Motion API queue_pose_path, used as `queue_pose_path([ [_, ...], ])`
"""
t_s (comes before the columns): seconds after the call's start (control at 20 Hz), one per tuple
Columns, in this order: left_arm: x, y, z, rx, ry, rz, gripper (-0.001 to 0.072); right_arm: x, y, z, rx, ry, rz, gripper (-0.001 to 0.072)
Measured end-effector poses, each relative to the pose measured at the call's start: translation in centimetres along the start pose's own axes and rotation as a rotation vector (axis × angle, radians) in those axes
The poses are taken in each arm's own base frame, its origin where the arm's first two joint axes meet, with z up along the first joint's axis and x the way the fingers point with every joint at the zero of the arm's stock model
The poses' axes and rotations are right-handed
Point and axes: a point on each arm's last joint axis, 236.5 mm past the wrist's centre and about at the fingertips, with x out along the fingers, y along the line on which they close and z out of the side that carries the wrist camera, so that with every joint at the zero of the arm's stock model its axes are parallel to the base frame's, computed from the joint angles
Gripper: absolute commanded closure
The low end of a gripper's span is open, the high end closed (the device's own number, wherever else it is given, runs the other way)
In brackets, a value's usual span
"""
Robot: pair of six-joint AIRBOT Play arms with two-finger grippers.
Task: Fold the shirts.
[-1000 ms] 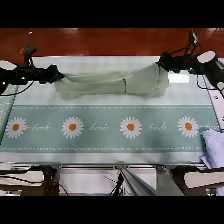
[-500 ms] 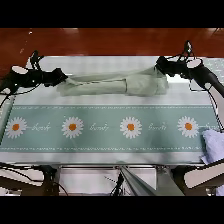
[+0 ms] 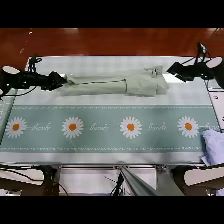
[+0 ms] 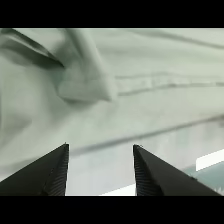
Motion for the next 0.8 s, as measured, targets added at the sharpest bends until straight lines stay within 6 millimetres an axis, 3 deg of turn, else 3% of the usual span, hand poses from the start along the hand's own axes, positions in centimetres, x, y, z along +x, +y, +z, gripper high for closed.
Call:
queue_pose_path([
  [0.1, -0.6, -1.1, -0.5, 0.034, 0.018, -0.02, 0.0233, -0.2, -1.7, -1.2, 0.068, 0.064, 0.008, 0.0085],
  [0.2, -1.1, -2.3, -0.8, 0.065, 0.028, -0.038, 0.0236, 0.2, -2.0, -2.2, 0.116, 0.107, 0.035, 0.0085],
  [0.5, -1.0, -5.3, -1.2, 0.111, 0.037, -0.097, 0.0244, 4.2, 1.6, -5.4, 0.152, 0.209, 0.132, 0.0087],
  [0.6, -0.7, -6.2, -1.5, 0.122, 0.045, -0.112, 0.0245, 5.6, 3.1, -6.3, 0.153, 0.226, 0.153, 0.0118],
  [0.65, -0.5, -6.5, -1.7, 0.128, 0.05, -0.116, 0.0245, 6.3, 3.8, -6.7, 0.153, 0.229, 0.161, 0.0262],
  [0.75, -0.2, -7.2, -2.0, 0.14, 0.059, -0.125, 0.0286, 7.1, 4.6, -7.6, 0.128, 0.246, 0.156, 0.0643],
  [0.8, -0.1, -7.4, -2.1, 0.144, 0.063, -0.128, 0.0286, 7.2, 5.0, -7.9, 0.111, 0.249, 0.157, 0.068],
])
